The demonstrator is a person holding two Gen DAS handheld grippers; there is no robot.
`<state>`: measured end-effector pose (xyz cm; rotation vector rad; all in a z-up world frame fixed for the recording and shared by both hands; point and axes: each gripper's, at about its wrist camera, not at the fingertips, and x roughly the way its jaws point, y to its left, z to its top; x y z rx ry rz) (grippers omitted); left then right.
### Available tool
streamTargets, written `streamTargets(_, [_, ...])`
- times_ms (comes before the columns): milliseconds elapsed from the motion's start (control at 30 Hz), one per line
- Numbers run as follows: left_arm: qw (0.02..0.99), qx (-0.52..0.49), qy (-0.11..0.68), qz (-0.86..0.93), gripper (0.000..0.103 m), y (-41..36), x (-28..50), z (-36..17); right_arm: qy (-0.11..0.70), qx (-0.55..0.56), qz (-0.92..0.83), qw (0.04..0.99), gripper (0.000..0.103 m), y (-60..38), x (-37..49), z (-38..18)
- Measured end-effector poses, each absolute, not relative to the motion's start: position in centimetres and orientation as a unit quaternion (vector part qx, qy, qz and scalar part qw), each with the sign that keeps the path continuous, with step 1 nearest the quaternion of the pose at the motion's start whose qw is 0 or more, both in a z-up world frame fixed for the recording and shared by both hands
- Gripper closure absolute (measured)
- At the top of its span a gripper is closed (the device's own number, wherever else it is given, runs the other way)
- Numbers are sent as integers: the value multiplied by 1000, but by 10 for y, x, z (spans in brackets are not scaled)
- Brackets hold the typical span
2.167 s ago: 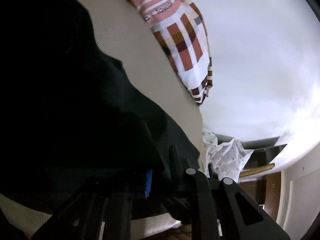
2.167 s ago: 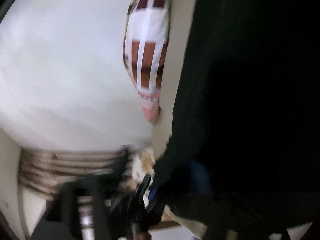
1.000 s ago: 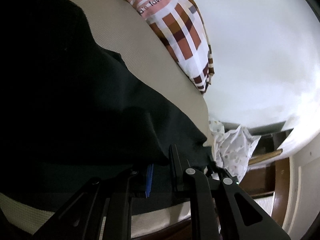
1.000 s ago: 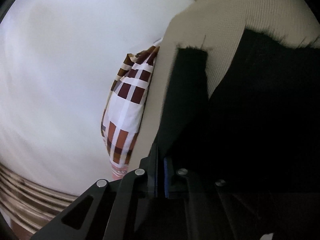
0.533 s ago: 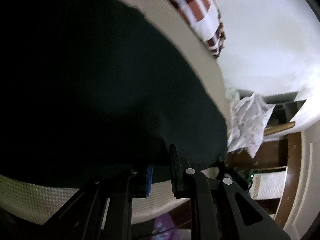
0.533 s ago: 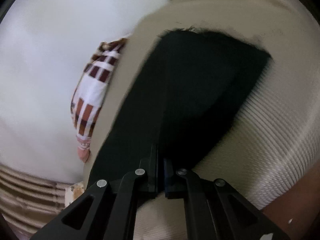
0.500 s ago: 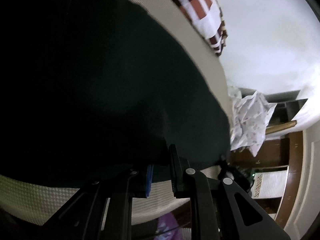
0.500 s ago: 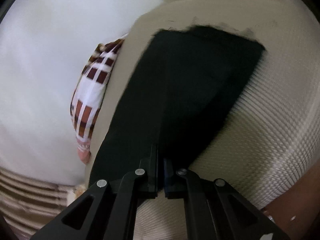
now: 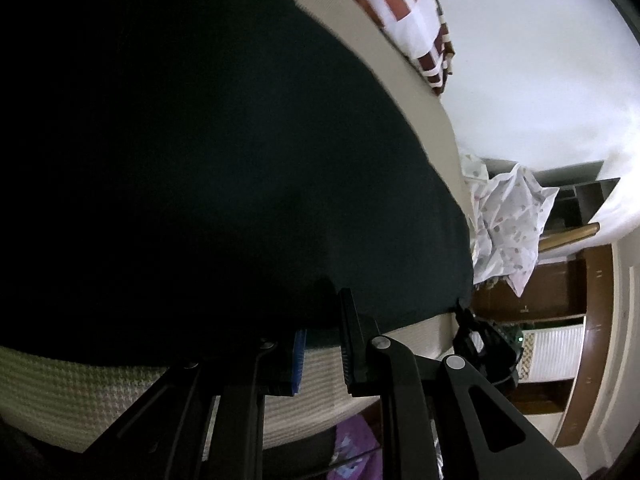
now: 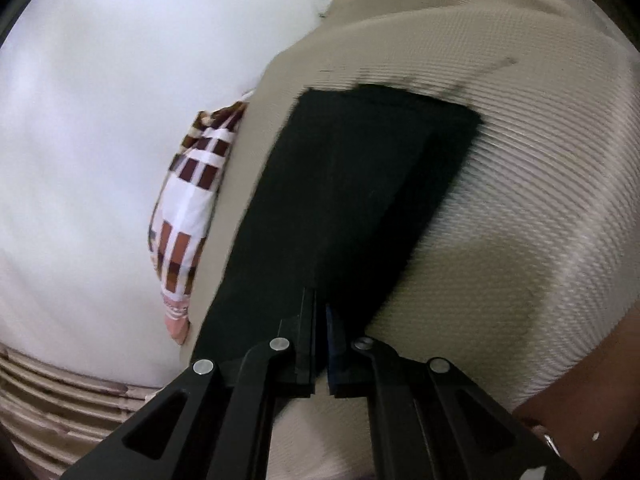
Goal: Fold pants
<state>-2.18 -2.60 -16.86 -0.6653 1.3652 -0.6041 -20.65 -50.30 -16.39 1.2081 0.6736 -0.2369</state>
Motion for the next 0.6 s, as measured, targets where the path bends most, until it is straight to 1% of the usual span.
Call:
streamTargets(100, [687,-292,608,-271,87,-27,-22,-167,296,576,-99,755,99,-506,-208,-170])
streamTargets(167, [689,-288,607,-272,87,-28,-22,-166,286,576,-98,760,92,-509,-207,-165])
streamTargets(267, [686,-293,608,-272,88,-27,-21,-168,274,600,-108,744,90,-526,-209,-169])
streamTargets(333, [685,-294,608,-272,88,-28,-21,-168,263,603,-117,744,91,-536,-211,-171])
streamTargets(367, [686,-293,608,-272,87,-29,-21,-168,265,597,-122,748,96,-539,-211,-171])
streamTargets(400, [687,-291,608,-273,88,-30,-21,-167,266,591,-126,751,98,-542,-211,-170])
streamTargets(600, [686,-288,607,-279,87,-32,-23,-165,274,562,-123,770,99,-542,-214,-154])
